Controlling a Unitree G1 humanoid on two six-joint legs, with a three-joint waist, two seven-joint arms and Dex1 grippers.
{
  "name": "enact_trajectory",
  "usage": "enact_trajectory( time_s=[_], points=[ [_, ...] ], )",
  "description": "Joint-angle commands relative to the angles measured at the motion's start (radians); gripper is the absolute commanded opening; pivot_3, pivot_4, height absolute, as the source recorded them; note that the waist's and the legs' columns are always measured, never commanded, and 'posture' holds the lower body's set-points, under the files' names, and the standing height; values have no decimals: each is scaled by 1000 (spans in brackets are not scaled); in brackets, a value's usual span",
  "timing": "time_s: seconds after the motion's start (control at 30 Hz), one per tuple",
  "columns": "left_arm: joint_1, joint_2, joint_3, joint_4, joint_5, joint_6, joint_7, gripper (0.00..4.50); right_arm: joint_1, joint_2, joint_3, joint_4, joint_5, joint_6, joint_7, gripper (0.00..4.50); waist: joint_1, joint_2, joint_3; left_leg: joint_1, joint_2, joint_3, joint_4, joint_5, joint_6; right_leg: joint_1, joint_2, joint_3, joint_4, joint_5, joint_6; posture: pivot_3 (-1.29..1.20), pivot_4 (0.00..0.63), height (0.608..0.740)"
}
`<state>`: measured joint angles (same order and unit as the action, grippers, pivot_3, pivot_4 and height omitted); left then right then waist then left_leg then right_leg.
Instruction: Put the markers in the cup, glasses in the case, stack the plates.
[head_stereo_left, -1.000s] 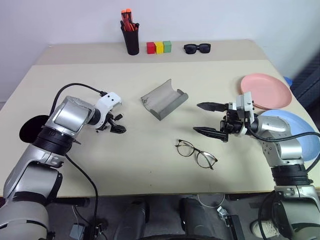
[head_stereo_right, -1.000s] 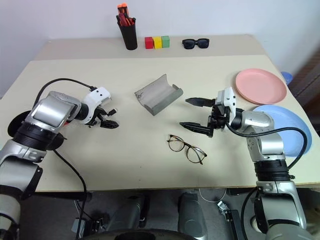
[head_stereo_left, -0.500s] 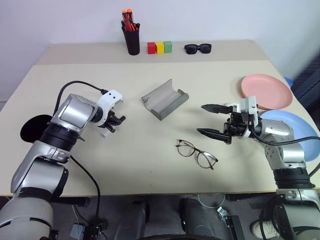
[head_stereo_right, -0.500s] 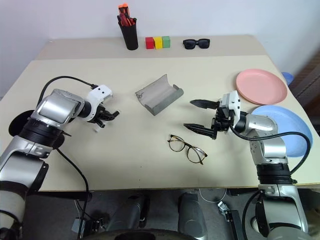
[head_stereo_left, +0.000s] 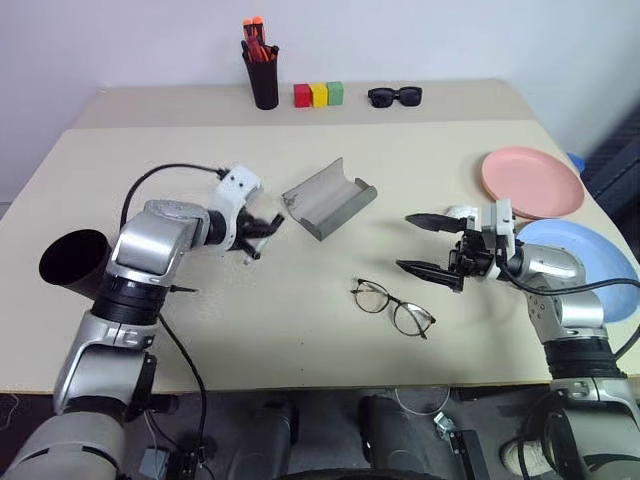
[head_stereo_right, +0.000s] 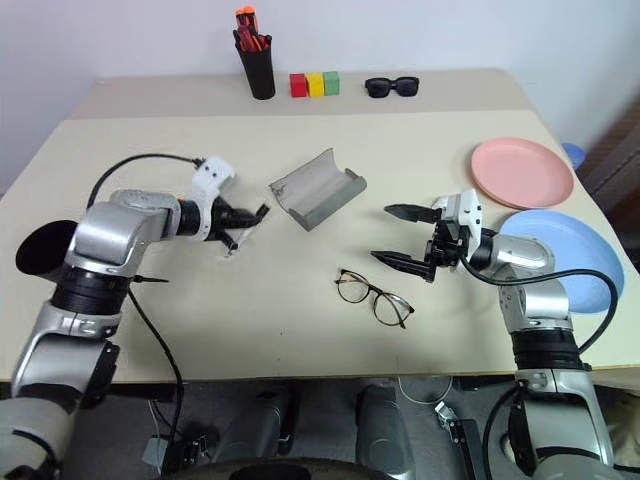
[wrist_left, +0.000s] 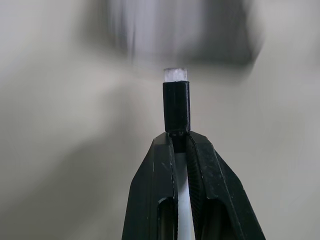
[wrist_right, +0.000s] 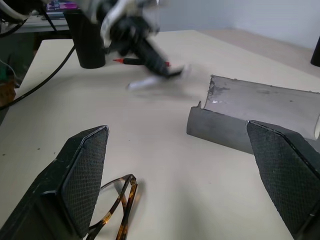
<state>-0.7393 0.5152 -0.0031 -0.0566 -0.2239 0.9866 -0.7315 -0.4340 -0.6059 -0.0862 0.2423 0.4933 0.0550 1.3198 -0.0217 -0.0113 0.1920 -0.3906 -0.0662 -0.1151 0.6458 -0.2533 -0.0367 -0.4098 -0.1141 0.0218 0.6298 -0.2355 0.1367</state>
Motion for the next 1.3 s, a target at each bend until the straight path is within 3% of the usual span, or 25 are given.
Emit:
enact_trajectory(
  time_s=[0.03,0.23,0.3,0.4,0.67,1.07,1.3],
  points=[
    [25,-44,157,-156,-37,-50,125,77,-29,14,-7,-2,2,-11,-4,4500,0,0,0,0,0,0,0,0,0,0,0,0,0,0,0,0,150,740],
    [105,-123,357,-479,-140,4,282,77,-65,33,11,6,3,13,5,4500,5,0,0,0,0,0,1,0,0,0,0,0,0,0,0,0,150,740],
    [124,-177,418,-580,-164,-50,353,77,-79,39,20,15,0,19,11,4500,6,-1,0,0,-1,0,1,0,0,1,0,0,0,0,0,0,150,740],
    [134,-239,458,-713,-147,-81,487,77,-106,49,33,46,-7,19,25,4500,9,-1,0,0,-1,1,1,0,-1,1,0,0,-1,0,0,0,150,740],
    [358,-232,464,-955,-99,-162,591,77,-178,82,57,168,-33,-17,83,4500,4,-1,0,0,-2,1,1,1,-1,2,0,0,-1,0,0,0,150,740],
    [862,-292,547,-991,107,-561,770,77,-225,108,71,183,-28,6,162,4500,10,-1,0,0,-2,1,1,0,-1,3,-1,0,-2,0,-1,0,150,740],
    [948,-379,582,-978,161,-611,840,77,-249,134,54,157,16,41,184,4500,11,-1,0,0,-2,1,1,0,-1,3,-1,0,-3,-2,-4,0,150,740]
  ],
)
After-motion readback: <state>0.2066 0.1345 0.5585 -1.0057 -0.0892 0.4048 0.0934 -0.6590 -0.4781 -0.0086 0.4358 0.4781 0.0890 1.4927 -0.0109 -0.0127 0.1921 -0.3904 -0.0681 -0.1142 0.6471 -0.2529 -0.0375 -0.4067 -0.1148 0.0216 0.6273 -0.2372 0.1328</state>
